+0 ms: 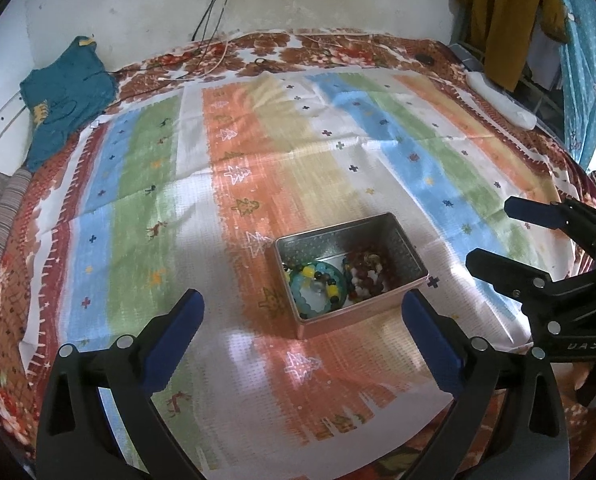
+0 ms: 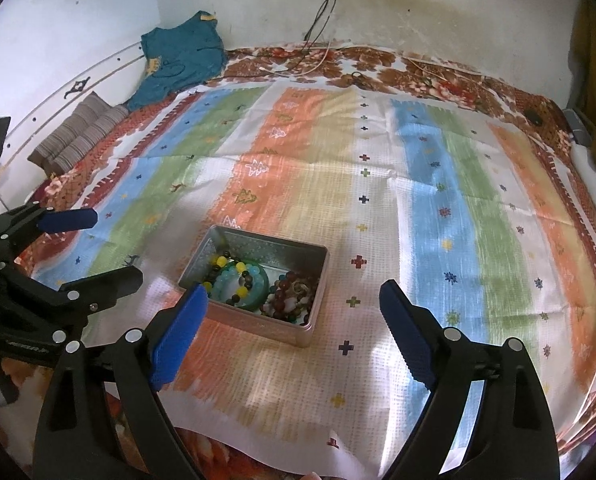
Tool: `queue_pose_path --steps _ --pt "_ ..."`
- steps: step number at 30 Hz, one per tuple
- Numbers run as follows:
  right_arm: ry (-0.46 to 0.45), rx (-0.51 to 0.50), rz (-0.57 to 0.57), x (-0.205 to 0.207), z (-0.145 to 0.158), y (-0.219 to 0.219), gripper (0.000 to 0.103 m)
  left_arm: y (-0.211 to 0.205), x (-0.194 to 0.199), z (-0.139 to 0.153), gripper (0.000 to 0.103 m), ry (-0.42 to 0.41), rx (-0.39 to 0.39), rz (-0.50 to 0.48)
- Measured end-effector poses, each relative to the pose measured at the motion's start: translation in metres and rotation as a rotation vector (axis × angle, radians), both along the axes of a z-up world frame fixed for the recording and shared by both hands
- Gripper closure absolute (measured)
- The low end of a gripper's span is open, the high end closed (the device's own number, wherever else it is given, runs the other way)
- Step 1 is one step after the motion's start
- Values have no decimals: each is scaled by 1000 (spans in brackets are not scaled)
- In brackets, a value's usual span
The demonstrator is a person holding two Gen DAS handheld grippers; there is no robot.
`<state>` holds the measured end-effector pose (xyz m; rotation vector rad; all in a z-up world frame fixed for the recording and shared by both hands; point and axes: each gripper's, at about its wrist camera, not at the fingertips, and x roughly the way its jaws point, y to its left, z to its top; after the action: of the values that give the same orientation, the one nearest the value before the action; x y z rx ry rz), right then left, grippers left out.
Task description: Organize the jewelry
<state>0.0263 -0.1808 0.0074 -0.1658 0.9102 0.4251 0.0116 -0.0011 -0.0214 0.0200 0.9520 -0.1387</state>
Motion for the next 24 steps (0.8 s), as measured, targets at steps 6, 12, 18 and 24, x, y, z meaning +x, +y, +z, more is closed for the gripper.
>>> queue_pose_path --steps 6,12,18,24 --pt "-12 8 -3 -5 3 0 11 0 -3 3 6 -16 1 -5" --pt "-15 10 -3 -7 4 -1 8 4 -5 7 6 -34 -15 8" --pt "-14 11 -5 -7 4 0 6 4 -7 9 6 -51 -19 13" --pt "-13 12 -2 -7 3 0 6 3 -9 11 6 -62 -19 -3"
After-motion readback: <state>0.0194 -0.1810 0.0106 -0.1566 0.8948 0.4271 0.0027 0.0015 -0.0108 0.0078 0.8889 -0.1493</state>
